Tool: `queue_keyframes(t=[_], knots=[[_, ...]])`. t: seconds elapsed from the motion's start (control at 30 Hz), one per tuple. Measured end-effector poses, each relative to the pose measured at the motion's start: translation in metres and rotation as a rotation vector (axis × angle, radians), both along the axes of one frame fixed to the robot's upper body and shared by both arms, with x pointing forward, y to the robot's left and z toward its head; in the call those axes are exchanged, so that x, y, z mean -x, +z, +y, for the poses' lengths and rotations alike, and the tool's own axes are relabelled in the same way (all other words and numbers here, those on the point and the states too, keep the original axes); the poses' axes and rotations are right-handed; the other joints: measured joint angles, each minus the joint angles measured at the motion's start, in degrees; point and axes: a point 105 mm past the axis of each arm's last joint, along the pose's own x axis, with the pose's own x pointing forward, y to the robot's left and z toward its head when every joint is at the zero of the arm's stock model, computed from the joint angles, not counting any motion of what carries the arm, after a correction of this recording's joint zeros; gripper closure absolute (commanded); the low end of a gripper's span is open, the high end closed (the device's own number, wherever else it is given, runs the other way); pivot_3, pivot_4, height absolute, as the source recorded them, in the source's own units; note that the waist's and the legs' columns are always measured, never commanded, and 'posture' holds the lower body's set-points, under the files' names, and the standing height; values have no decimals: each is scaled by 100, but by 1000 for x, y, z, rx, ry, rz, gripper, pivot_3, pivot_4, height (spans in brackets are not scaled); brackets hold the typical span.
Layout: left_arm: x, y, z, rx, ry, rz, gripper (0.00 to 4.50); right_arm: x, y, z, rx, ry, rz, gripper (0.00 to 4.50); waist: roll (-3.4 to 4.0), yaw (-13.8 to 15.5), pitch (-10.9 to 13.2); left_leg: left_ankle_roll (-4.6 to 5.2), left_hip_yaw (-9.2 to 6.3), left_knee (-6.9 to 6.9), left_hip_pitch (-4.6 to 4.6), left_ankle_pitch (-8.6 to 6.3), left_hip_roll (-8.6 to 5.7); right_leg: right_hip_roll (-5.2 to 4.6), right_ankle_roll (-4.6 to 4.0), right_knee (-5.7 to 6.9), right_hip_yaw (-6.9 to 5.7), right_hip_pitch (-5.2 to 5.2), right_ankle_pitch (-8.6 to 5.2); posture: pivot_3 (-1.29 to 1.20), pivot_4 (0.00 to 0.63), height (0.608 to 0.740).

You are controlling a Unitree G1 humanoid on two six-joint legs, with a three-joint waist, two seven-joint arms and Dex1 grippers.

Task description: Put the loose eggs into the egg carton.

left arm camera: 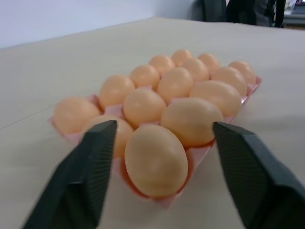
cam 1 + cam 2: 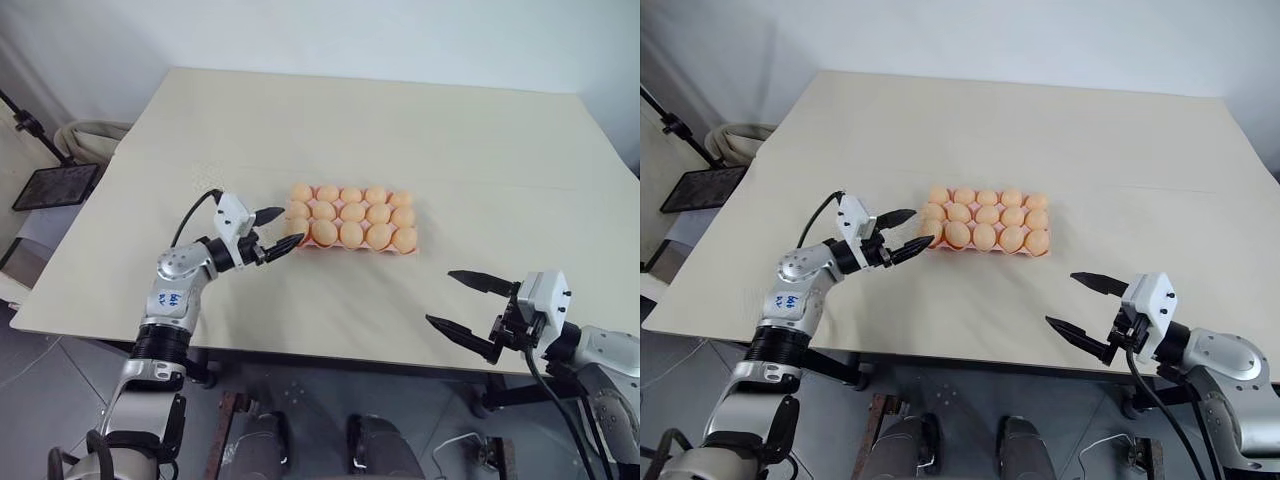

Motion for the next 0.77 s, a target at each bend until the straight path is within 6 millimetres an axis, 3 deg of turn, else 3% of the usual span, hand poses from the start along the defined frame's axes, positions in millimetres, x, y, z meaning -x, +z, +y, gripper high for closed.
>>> queue_keyframes(t=[0.17,0.27,0.37,0.43,0.57,0.67,0.77], knots=[[17,8,38,-40,20,-26,535,-2,-3,-3,-4,-3,16,0,1,-20,0,-3,1,-8,0,-2,2,-3,-6,-1,2,-2,-3,0,150,740],[37,6,65,-86,10,-19,14,-1,-3,-7,-4,9,19,0,2,-29,1,-9,2,-13,0,-6,4,-5,-13,-1,3,-8,-7,0,150,740],[55,1,92,-169,24,9,14,-2,-1,-15,-10,9,18,0,4,-26,2,-11,2,-15,1,-7,4,-11,-21,-1,2,-9,-11,0,150,740],[66,-6,105,-210,37,41,14,-7,4,-20,-20,-2,1,0,9,-30,3,-13,5,-16,3,-8,2,-20,-96,-4,8,-9,-52,0,150,740],[79,-19,109,-241,23,80,14,-14,10,-23,-15,3,-37,0,9,0,3,-13,13,-38,2,-8,1,-44,-110,-15,46,-10,-60,0,150,740],[81,-17,105,-248,20,64,14,-19,10,-27,-11,-6,-43,0,9,8,3,-14,20,-66,2,-8,-6,-52,-109,-34,39,-10,-60,0,150,740],[80,-11,98,-242,26,21,14,-21,9,-28,-6,-14,-43,0,10,-8,3,-15,32,-80,2,-9,-10,-79,-38,-35,-29,-13,-21,0,150,740]])
